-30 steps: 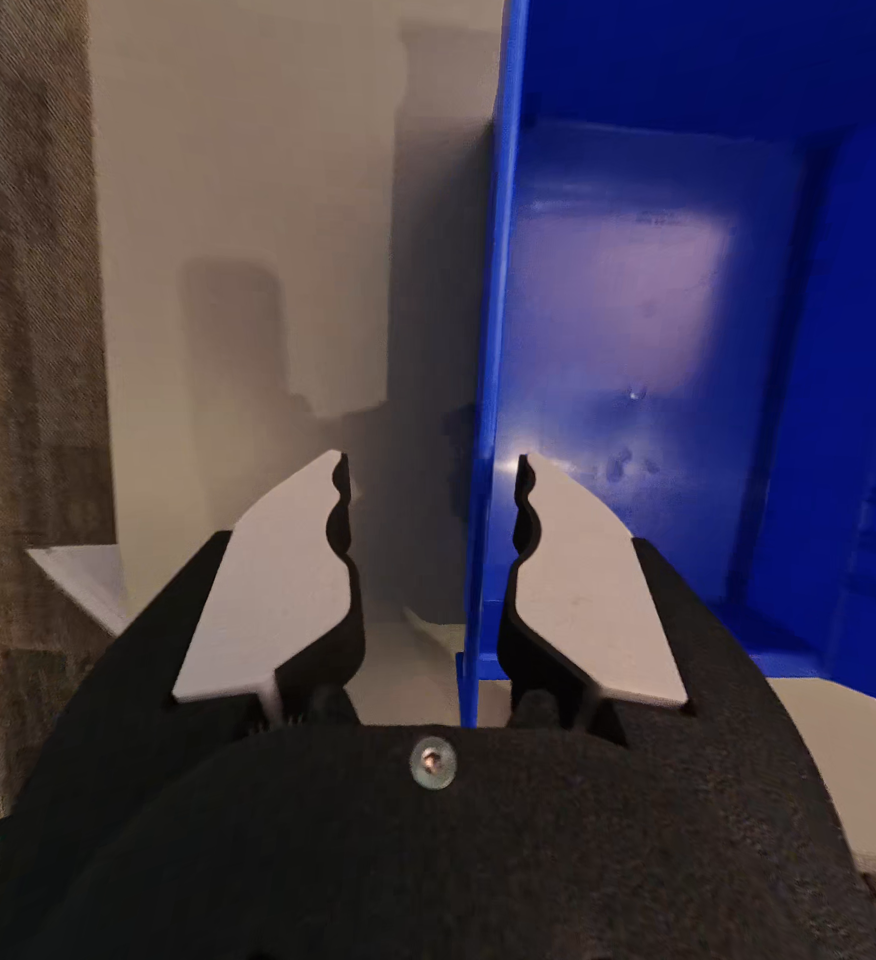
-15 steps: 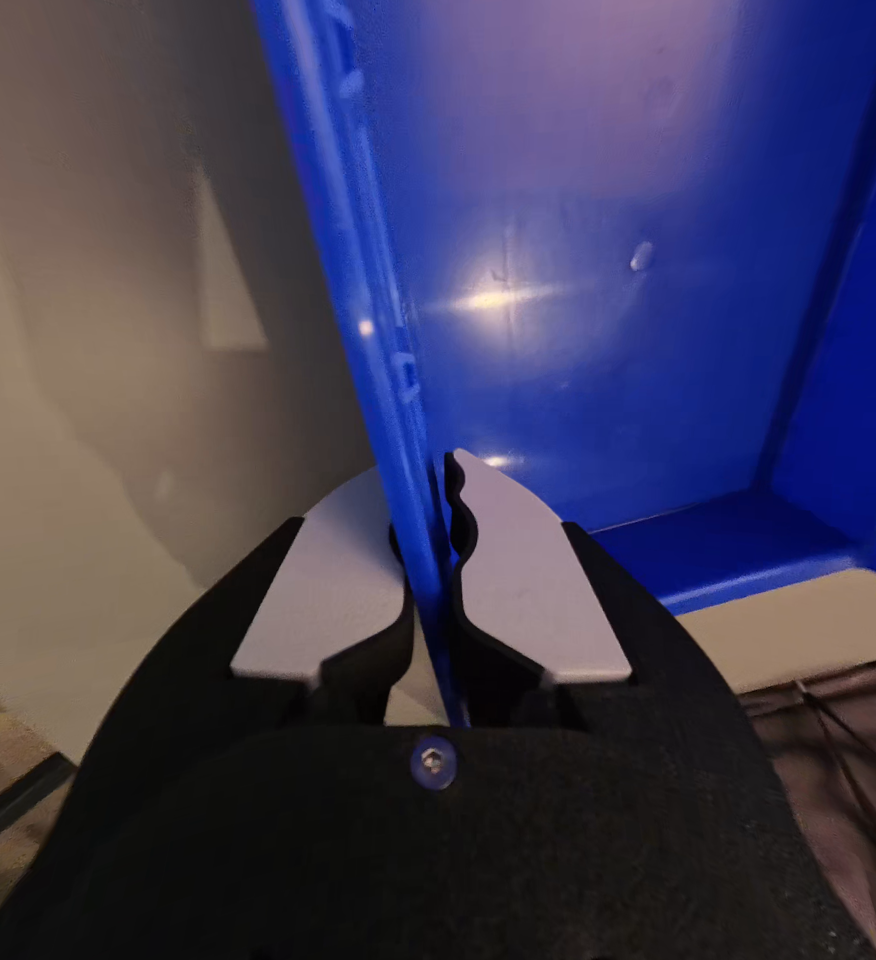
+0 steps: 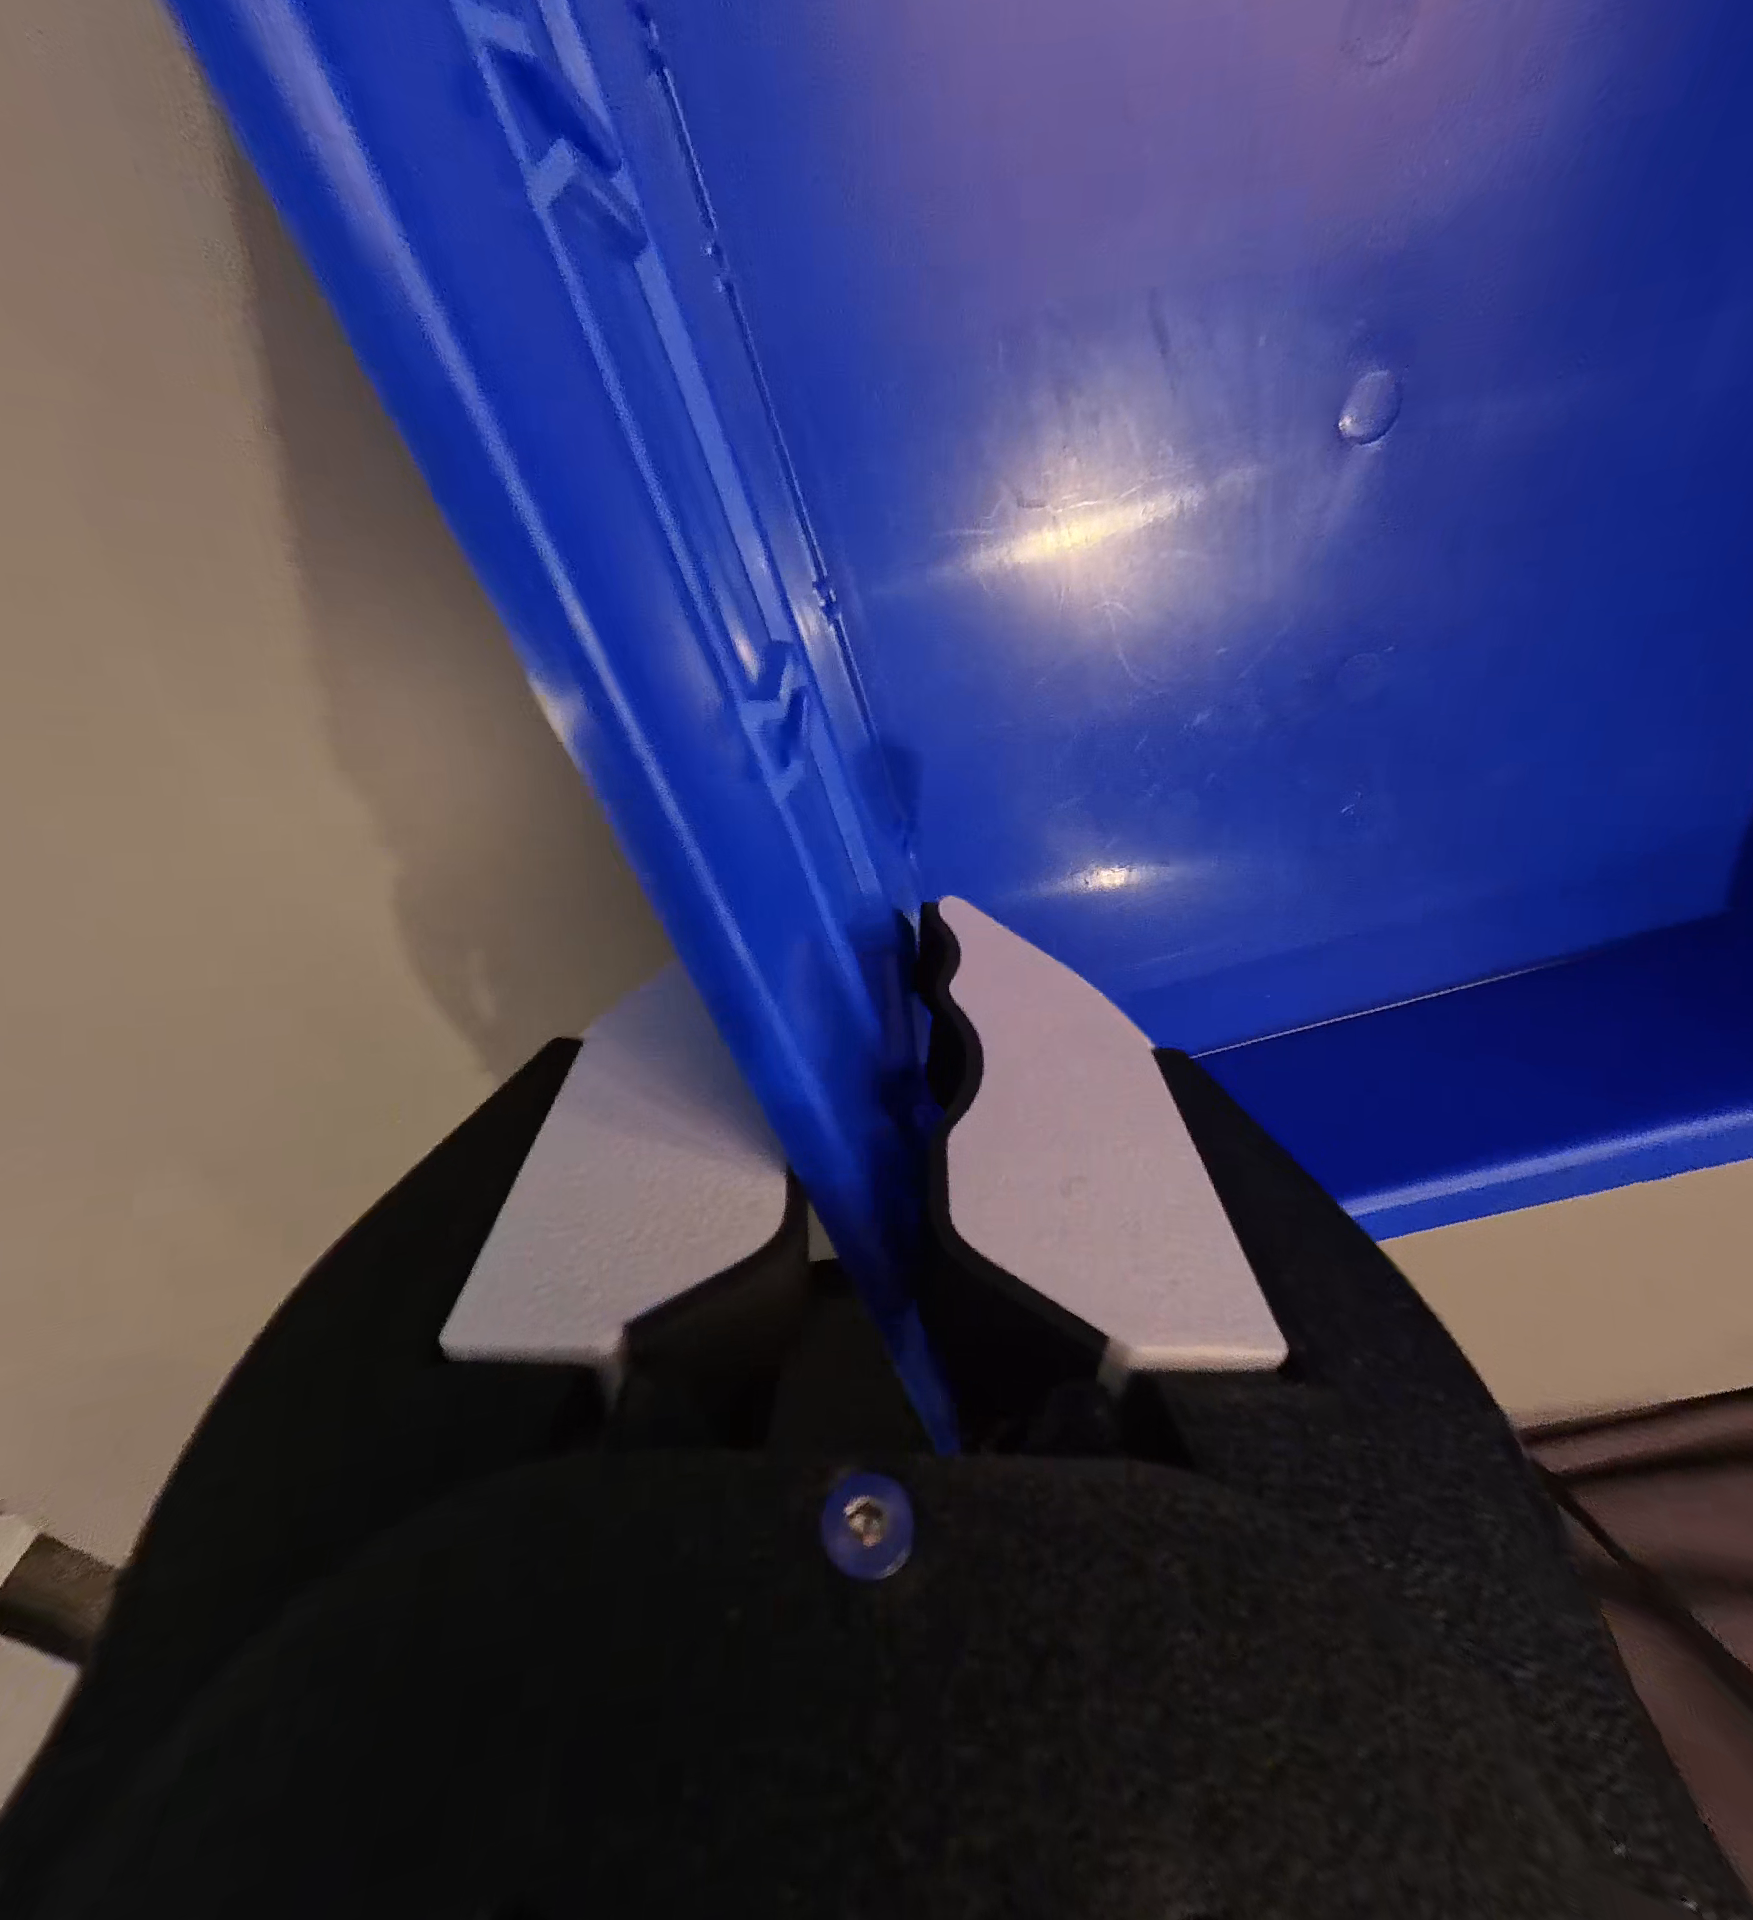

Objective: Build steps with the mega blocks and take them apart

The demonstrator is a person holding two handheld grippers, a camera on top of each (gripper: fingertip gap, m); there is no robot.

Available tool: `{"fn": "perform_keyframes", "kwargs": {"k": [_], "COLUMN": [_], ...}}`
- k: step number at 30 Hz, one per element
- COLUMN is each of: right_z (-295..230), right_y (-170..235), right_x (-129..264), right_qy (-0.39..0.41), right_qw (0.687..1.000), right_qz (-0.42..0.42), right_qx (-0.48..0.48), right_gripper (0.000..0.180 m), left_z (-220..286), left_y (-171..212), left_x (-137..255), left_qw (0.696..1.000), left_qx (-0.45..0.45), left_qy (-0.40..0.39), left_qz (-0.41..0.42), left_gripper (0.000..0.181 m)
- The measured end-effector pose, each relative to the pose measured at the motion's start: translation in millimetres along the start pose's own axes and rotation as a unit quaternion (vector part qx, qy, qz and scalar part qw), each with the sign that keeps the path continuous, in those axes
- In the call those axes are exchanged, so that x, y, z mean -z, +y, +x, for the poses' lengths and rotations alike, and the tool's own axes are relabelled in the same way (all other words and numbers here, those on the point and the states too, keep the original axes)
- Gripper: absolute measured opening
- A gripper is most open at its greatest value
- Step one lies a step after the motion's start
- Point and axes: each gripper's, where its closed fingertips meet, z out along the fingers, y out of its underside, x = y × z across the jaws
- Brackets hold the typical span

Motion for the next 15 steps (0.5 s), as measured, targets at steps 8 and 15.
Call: {"fn": "perform_keyframes", "kwargs": {"k": [8,15], "right_z": [-21.9,-9.6], "right_y": [-12.8,-28.5], "right_x": [-4.0,-10.4], "right_qy": [0.020,0.056], "right_qw": [0.999,0.998], "right_qz": [0.002,0.016], "right_qx": [0.033,-0.002], "right_gripper": [0.010,0.022], "left_z": [13.5,38.7], "left_y": [2.9,0.1], "left_x": [-0.9,-1.6], "left_qw": [0.999,0.999], "left_qx": [-0.012,-0.049], "left_qy": [-0.029,-0.005], "left_qz": [-0.016,-0.012], "left_gripper": [0.025,0.035]}}
